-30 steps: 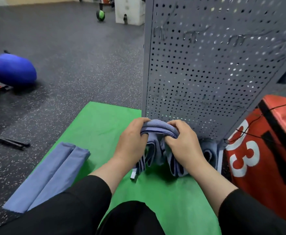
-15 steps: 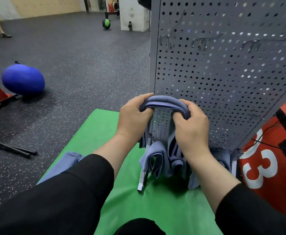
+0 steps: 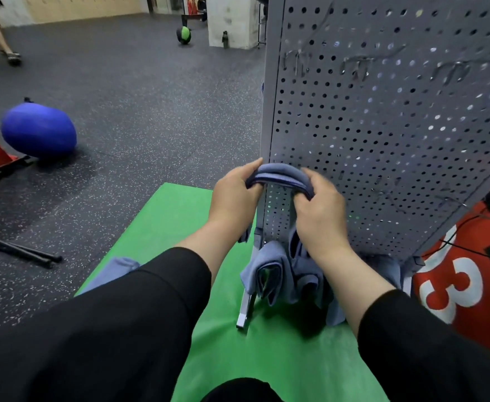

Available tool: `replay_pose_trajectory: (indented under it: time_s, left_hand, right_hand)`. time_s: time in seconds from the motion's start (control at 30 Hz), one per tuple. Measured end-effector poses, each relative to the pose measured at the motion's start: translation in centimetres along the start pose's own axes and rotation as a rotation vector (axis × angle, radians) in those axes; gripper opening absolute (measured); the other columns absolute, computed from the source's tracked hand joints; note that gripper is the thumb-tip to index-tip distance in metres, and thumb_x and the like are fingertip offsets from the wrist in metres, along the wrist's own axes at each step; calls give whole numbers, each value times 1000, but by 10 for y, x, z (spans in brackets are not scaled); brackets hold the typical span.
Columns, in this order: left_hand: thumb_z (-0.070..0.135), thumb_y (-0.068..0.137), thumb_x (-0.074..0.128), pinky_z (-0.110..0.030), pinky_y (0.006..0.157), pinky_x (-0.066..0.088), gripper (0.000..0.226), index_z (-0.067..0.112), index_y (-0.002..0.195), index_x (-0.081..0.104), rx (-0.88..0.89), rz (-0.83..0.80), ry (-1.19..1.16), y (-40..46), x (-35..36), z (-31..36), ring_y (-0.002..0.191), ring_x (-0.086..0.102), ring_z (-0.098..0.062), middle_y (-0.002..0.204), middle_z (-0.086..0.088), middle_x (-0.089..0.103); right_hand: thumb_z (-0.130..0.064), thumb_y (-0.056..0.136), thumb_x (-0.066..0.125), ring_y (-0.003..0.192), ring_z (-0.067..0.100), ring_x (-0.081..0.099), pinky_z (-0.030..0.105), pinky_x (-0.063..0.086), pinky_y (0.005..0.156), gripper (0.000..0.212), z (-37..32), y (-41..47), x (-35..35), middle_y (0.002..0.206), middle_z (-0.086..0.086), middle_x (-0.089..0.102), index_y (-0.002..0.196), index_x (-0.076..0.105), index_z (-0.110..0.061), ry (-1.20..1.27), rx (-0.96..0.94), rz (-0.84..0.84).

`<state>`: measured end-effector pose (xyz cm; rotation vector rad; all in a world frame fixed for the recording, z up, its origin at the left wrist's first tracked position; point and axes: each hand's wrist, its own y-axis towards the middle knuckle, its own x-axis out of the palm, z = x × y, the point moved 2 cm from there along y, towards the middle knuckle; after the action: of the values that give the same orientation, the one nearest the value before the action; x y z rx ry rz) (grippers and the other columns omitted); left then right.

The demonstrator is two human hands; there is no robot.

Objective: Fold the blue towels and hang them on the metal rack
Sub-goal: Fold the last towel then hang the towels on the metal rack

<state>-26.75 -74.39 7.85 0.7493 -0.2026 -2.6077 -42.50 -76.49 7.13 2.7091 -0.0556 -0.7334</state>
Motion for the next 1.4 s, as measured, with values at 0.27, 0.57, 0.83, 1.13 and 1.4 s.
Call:
replay_pose_trajectory:
  time_s: [0.27,0.57,0.83,1.13,1.4]
  left_hand:
    - [11,88,61,-29,90,54,86,50,156,26,-62,-297,-19,-37,26,-43,95,65,-7,131,11,67]
    - [4,98,53,-33,106,49,59,25,152,44,-48,-185,-67,-78,-13,-70,120,62,-2,136,19,57]
    - [25,98,54,-37,89,53,33,31,129,63,-325,-49,293,-130,-110,-167,100,68,-21,106,6,75]
    - [28,99,52,-42,83,52,26,19,118,65,-584,-137,598,-191,-203,-310,106,64,-37,111,-13,73]
    - [33,101,52,-43,87,51,27,12,114,63,-585,-185,641,-190,-183,-359,114,62,-39,119,-16,69]
  right_hand:
    - [-9,92,59,140,23,43,31,33,113,73,27,-26,23,156,6,44,158,30,-19,-103,55,-104]
    - [-16,95,57,155,14,14,30,14,125,66,16,-108,52,167,2,18,156,31,-9,-39,-238,17]
    - [-25,102,56,141,16,44,22,29,112,51,-26,-135,143,154,0,48,151,44,-20,-174,-213,-609]
    - [-24,103,51,148,18,35,29,24,118,52,-30,-174,295,163,1,33,153,39,-15,-382,-393,-1004]
    - [-12,103,35,156,18,5,53,17,124,64,27,-211,353,170,-3,-2,161,11,-20,-756,-513,-1280]
